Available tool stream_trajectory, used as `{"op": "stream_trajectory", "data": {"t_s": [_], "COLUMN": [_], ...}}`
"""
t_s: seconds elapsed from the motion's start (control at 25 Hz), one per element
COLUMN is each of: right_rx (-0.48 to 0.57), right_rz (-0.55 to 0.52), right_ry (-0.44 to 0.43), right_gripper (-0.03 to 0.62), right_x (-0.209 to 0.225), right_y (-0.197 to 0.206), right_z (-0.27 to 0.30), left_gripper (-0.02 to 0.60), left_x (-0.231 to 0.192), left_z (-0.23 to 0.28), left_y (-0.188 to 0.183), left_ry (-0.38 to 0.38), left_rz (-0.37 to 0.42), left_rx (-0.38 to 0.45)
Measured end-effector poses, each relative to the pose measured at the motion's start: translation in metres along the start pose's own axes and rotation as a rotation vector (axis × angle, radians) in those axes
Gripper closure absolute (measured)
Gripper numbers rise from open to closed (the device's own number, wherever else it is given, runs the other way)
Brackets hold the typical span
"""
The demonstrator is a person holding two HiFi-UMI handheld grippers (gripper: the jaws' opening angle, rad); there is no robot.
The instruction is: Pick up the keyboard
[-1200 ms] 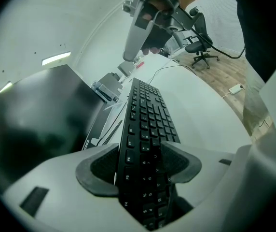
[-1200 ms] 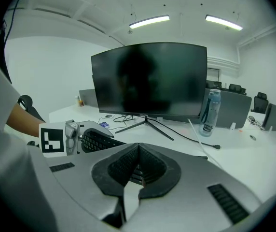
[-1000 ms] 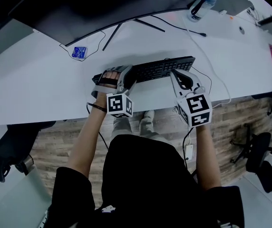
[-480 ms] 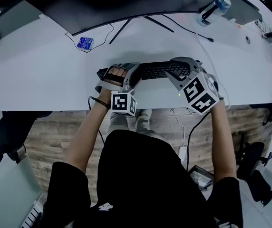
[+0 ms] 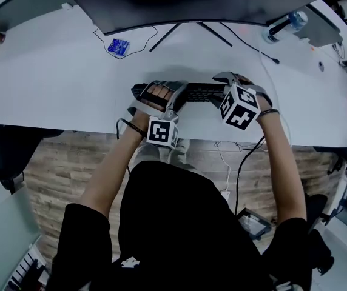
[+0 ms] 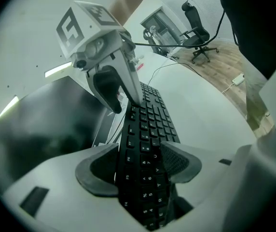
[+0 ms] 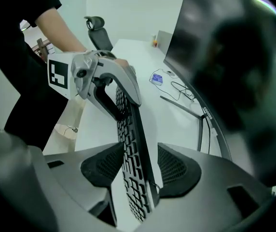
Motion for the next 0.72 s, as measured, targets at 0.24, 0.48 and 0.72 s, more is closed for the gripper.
{"op": "stream_trajectory", "data": {"t_s": [0.24,0.48,0.72], "right_rx": [-0.072,-0.107,-0.119], "right_rz": [-0.066,-0.087,-0.135], "right_ry": [-0.072,-0.096,-0.096], "right_gripper": [0.398,0.398,0.416], "right_x": [-0.011,-0.010,-0.014], "right_y": [0.006,0.008,0.008], "right_z": [0.031,0.040,0.039], "left_gripper": [0.302,0.302,0.302], "left_x": [0.003,0.005,0.003], "left_z": [-0.002,-0.002,-0.003], "left_y": [-0.002,-0.001,-0.002], "left_ry": [-0.022,-0.016,-0.021], "left_rz": [0.013,0.009,0.013], "left_rx": [0.004,0.005,0.007]}}
Point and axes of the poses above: the fingertips, and each gripper's own axes: z forward along the fingers, x to its right, y out of its underside, the point moved 1 cm from there along -z, backward along the fingers, and after that the axes turned 4 degrees about -z, right-handed, at the moved point
